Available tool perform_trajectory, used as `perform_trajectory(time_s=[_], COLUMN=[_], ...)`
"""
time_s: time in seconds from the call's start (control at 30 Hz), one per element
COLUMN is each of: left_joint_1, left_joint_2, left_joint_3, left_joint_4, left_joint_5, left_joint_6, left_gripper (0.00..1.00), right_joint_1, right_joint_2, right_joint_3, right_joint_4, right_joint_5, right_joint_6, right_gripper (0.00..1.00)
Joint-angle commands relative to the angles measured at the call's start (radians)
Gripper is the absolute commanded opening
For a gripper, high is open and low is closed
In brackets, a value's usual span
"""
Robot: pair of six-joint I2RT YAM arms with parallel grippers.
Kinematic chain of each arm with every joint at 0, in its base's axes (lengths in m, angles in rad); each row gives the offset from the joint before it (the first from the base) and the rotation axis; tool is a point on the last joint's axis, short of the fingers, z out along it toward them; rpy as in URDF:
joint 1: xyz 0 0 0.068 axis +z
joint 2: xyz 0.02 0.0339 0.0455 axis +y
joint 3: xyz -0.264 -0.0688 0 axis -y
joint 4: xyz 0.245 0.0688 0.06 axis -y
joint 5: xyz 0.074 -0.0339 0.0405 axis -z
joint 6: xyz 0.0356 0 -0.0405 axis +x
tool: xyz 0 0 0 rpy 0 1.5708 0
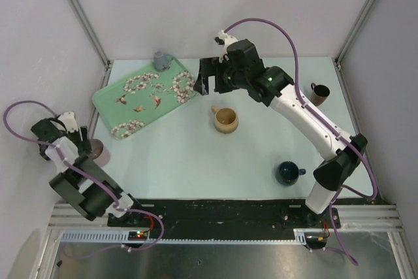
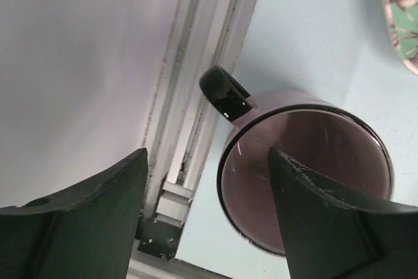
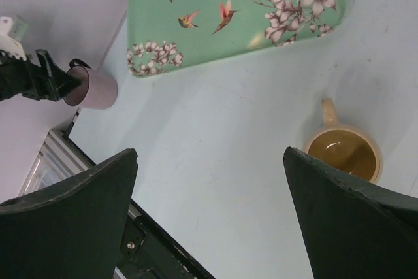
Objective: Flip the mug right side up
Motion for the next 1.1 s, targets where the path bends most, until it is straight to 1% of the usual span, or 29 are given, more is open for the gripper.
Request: perform_trajectory(time_s=[0.0,0.03,0.1,0.17,0.2,0.27,0.33,0.4,0.5,0.57,0.7,0.73,0.8,0.83,0.87,1.0,1.07], left_joint_1=[-0.002,-0.011,-0.067,-0.162,-0.228,-0.35,-0.469,-0.567,-0.668,-0.719,-0.783,-0.791,-0.8,-0.802,-0.805,-0.807,-0.808], left_joint_2=[-0.129,-0.142,-0.158,-0.167,-0.169,-0.158,-0.112,-0.014,0.232,0.403,0.757,0.843,0.982,1.028,1.061,1.095,1.145], left_joint_3=[0.047,0.063,0.099,0.136,0.161,0.222,0.318,0.453,0.711,0.912,1.348,1.466,1.65,1.709,1.728,1.596,1.614], left_joint_4=[-0.027,-0.053,-0.126,-0.196,-0.217,-0.238,-0.243,-0.244,-0.243,-0.243,-0.243,-0.243,-0.237,-0.204,-0.164,0.249,0.382], left_joint_5=[-0.007,-0.001,-0.014,-0.036,-0.045,-0.064,-0.075,-0.075,-0.068,-0.065,-0.076,-0.061,-0.014,0.006,0.018,0.039,0.041], left_joint_6=[0.073,0.083,0.111,0.121,0.113,0.083,0.035,-0.039,-0.158,-0.203,-0.203,-0.193,-0.164,-0.154,-0.153,-0.192,-0.227], left_gripper=[0.79,0.8,0.81,0.82,0.83,0.86,0.93,0.98,0.99,1.0,1.0,1.0,1.0,1.0,1.0,1.0,1.0], right_joint_1=[0.005,0.004,0.002,-0.003,-0.009,-0.024,-0.039,-0.053,-0.068,-0.076,-0.082,-0.082,-0.082,-0.081,-0.08,-0.062,-0.048], right_joint_2=[0.001,-0.001,-0.009,-0.021,-0.028,-0.048,-0.065,-0.077,-0.089,-0.09,-0.068,-0.056,-0.032,-0.022,-0.007,0.053,0.086], right_joint_3=[0.048,0.045,0.034,0.01,-0.006,-0.038,-0.067,-0.092,-0.127,-0.138,-0.131,-0.126,-0.113,-0.108,-0.103,-0.067,-0.028], right_joint_4=[0.0,-0.005,-0.013,-0.011,-0.007,0.003,0.012,0.015,0.012,-0.002,-0.066,-0.085,-0.133,-0.156,-0.175,-0.247,-0.299], right_joint_5=[0.016,0.021,0.029,0.03,0.028,0.019,0.007,0.003,0.003,0.011,0.049,0.063,0.087,0.105,0.115,0.153,0.171], right_joint_6=[-0.03,-0.036,-0.05,-0.063,-0.068,-0.073,-0.075,-0.075,-0.08,-0.084,-0.092,-0.087,-0.071,-0.061,-0.048,-0.013,-0.005], right_gripper=[0.99,0.99,0.99,1.0,0.99,1.0,0.99,1.0,0.99,0.99,0.99,1.0,0.99,0.99,0.99,0.99,0.99])
